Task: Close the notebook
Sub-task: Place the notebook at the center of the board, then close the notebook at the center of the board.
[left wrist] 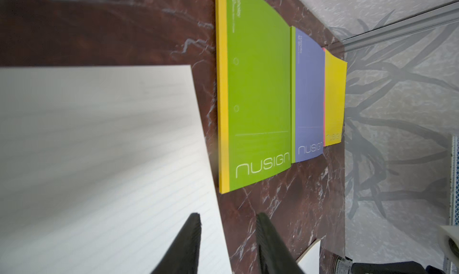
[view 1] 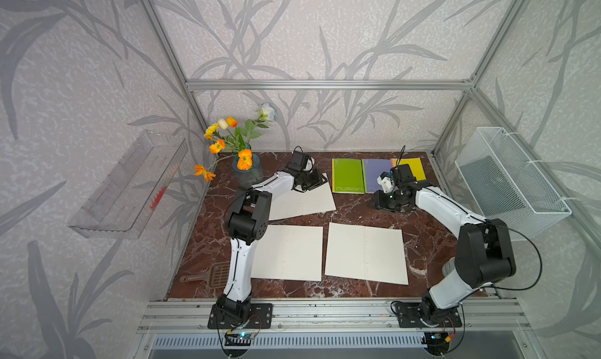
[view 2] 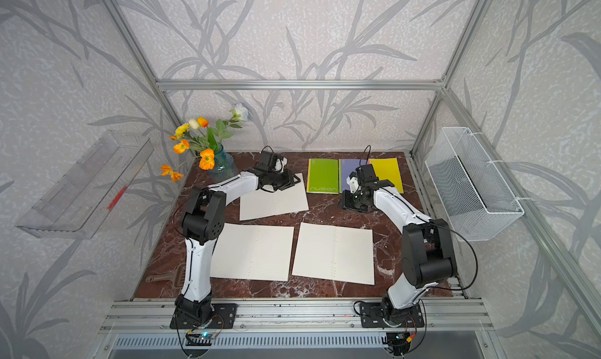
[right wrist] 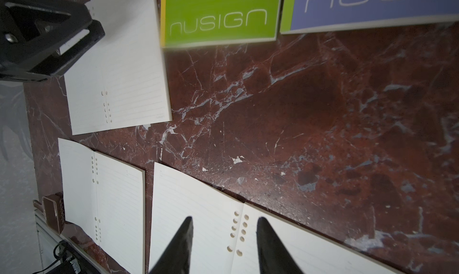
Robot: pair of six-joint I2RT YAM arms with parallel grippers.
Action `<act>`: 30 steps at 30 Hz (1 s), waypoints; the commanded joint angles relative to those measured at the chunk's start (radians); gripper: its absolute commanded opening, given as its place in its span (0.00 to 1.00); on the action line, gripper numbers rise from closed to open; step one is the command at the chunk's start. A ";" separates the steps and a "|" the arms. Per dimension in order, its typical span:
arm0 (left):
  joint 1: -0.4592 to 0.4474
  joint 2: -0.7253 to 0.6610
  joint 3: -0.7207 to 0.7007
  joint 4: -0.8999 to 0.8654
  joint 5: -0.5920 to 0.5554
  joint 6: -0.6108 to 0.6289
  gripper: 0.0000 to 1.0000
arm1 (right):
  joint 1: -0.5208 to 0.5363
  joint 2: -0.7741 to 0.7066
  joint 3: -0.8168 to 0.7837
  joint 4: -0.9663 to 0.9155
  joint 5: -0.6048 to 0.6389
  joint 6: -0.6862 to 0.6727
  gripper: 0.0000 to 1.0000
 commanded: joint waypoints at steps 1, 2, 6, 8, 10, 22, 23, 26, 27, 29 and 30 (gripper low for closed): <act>0.013 -0.099 -0.105 0.042 -0.061 0.019 0.39 | 0.035 0.036 0.044 0.012 -0.008 -0.002 0.43; 0.016 -0.121 -0.142 0.051 -0.069 0.016 0.39 | 0.044 0.046 0.054 0.012 -0.008 -0.002 0.43; 0.032 -0.197 -0.265 0.073 -0.097 0.020 0.39 | 0.080 0.092 0.088 0.014 -0.008 -0.002 0.43; 0.040 -0.238 -0.317 0.068 -0.114 0.029 0.40 | 0.095 0.114 0.107 0.016 -0.009 -0.002 0.43; 0.051 -0.274 -0.363 0.070 -0.131 0.027 0.41 | 0.106 0.134 0.124 0.016 -0.012 -0.001 0.43; 0.112 -0.522 -0.644 0.068 -0.224 -0.022 0.43 | 0.162 0.262 0.252 0.021 -0.033 0.004 0.43; 0.116 -0.547 -0.666 0.059 -0.241 -0.028 0.43 | 0.165 0.268 0.260 0.024 -0.037 0.005 0.43; 0.135 -0.621 -0.710 0.015 -0.287 -0.063 0.45 | 0.171 0.288 0.286 0.013 -0.041 0.000 0.43; 0.141 -0.644 -0.729 0.003 -0.296 -0.073 0.46 | 0.173 0.292 0.292 0.007 -0.041 -0.003 0.43; 0.151 -0.685 -0.755 -0.019 -0.316 -0.083 0.46 | 0.174 0.300 0.301 0.002 -0.041 -0.011 0.43; 0.155 -0.702 -0.765 -0.033 -0.337 -0.092 0.47 | 0.174 0.304 0.304 -0.001 -0.042 -0.011 0.43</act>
